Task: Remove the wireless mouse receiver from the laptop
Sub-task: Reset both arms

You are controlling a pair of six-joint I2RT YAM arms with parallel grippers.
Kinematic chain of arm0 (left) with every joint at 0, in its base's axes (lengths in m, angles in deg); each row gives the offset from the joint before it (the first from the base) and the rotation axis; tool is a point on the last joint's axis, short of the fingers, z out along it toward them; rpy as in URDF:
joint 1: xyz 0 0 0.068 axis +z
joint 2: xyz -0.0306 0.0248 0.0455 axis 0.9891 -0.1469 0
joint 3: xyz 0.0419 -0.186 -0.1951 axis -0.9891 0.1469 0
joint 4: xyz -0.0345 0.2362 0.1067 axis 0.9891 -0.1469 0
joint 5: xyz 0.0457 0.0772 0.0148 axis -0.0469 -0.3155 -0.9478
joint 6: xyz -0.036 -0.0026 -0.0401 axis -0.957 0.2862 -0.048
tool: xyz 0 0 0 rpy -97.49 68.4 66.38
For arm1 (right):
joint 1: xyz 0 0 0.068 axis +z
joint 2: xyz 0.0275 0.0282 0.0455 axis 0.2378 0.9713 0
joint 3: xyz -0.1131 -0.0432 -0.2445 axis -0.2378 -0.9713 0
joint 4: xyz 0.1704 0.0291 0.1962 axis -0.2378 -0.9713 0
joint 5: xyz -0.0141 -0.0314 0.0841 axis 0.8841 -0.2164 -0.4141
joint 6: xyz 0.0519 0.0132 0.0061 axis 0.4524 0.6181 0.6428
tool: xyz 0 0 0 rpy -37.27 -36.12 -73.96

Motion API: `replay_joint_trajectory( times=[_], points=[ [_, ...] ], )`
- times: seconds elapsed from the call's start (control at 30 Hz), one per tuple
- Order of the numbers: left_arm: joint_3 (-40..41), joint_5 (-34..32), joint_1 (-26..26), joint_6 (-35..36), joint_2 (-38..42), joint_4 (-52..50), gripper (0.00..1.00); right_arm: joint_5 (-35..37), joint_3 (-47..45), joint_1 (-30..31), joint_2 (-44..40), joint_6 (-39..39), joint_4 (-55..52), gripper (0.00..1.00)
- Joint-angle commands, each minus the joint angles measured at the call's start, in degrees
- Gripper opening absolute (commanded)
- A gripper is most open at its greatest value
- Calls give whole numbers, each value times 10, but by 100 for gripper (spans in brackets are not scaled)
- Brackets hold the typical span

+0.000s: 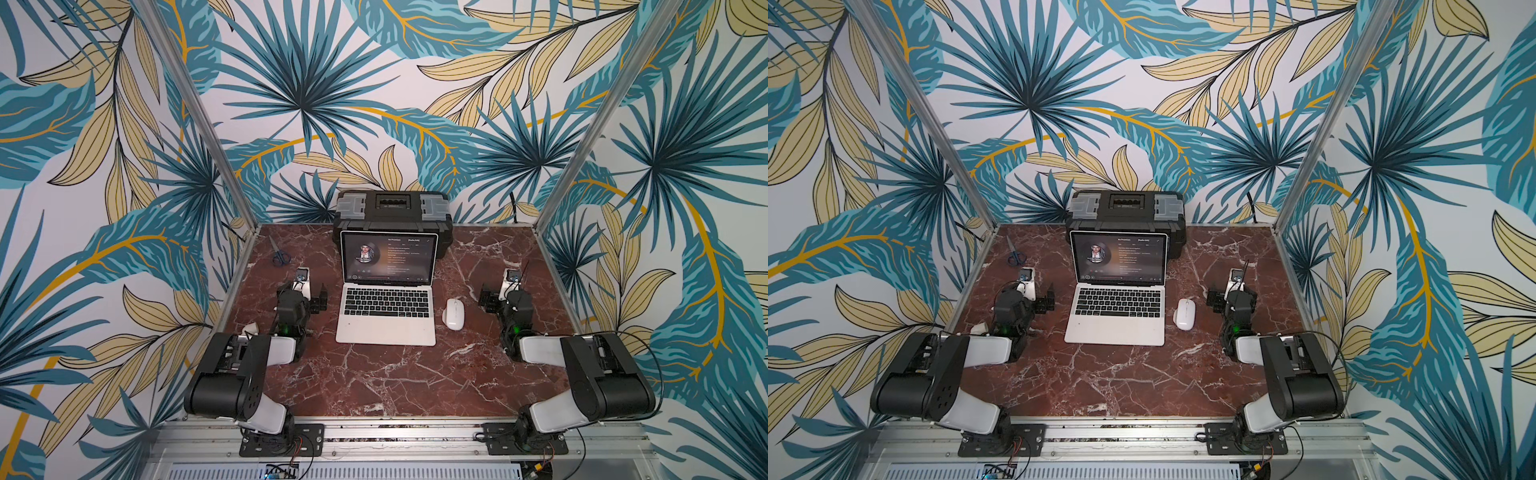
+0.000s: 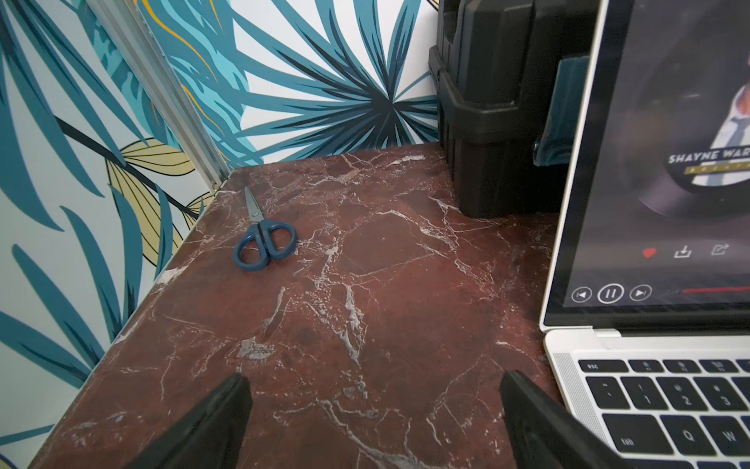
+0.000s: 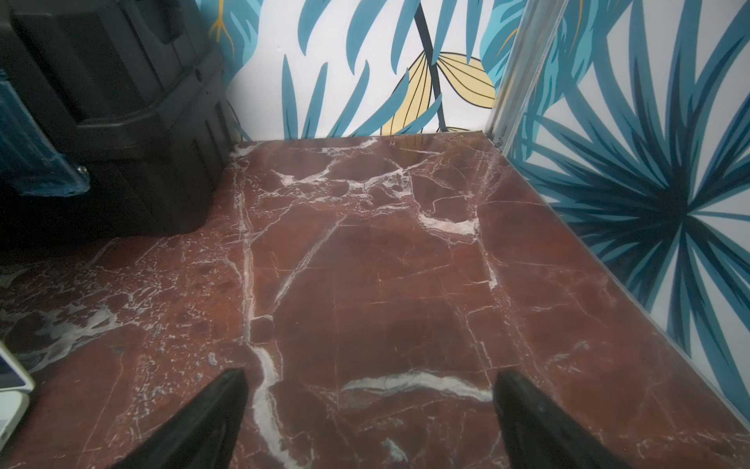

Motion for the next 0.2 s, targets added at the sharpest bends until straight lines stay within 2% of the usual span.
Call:
replay_joint_trajectory(
  times=[0.0,0.17],
  points=[
    [-13,7,2,-5,1,-13,100,-4,2,-2,-6,10,-9,100],
    [-1,9,-1,-1,3,6,100,-5,2,-1,-6,10,-9,99]
  ],
)
